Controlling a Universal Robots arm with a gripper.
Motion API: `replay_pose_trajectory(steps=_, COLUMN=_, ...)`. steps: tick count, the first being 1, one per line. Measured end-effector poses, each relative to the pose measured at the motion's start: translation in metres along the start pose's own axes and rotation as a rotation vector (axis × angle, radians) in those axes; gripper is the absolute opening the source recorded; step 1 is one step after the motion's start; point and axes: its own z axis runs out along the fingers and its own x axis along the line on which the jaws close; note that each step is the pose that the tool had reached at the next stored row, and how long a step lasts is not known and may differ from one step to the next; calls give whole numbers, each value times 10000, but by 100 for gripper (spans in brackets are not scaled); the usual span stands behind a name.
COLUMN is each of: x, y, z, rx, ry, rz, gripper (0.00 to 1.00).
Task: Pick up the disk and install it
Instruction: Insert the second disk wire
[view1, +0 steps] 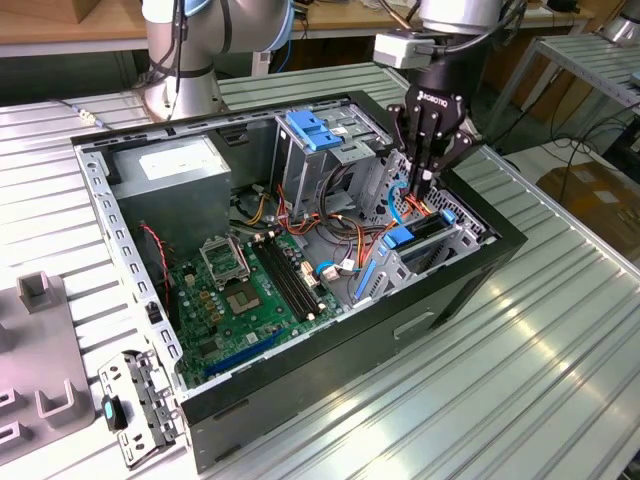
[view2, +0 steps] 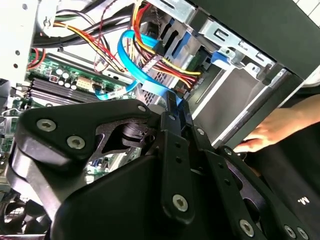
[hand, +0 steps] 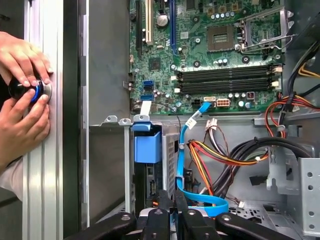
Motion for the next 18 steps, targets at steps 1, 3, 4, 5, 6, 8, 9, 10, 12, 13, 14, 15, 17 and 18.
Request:
replay_pose_trajectory(steps=1, x=31, y=1, z=17, rx=0, ry=-26, rz=-1, gripper=16)
replay_pose_trajectory(steps=3, x=70, y=1, z=38, rx=5, ry=-44, rz=0, gripper=16)
replay_pose_trajectory(steps=4, x=105, y=7, z=60, rx=21, ry=-96, rz=4, gripper=16)
replay_pose_trajectory(steps=5, x=110, y=22, z=65, rx=40, ry=-209, rz=-10, gripper=16)
replay_pose_trajectory(steps=6, x=111, y=36, z=69, rx=56, ry=-365, rz=-36, gripper=16)
replay_pose_trajectory(steps=8, x=115, y=50, z=74, rx=115, ry=-578, rz=-84, gripper=16)
replay_pose_trajectory(steps=9, x=118, y=52, z=75, rx=154, ry=-624, rz=-95, gripper=16)
replay_pose_trajectory(steps=10, x=124, y=62, z=78, rx=246, ry=-644, rz=-105, gripper=16)
replay_pose_trajectory(steps=12, x=132, y=117, z=83, rx=355, ry=-659, rz=-105, gripper=16)
replay_pose_trajectory(steps=13, x=134, y=142, z=84, rx=391, ry=-669, rz=-100, gripper=16)
replay_pose_trajectory(steps=14, x=136, y=154, z=86, rx=422, ry=-684, rz=-98, gripper=16)
replay_pose_trajectory(steps=15, x=143, y=165, z=89, rx=477, ry=-705, rz=-95, gripper=16)
replay_pose_trajectory(steps=17, x=167, y=177, z=101, rx=556, ry=-823, rz=-95, gripper=16)
replay_pose_trajectory(steps=18, x=183, y=181, z=110, rx=597, ry=-904, rz=-95, gripper=16)
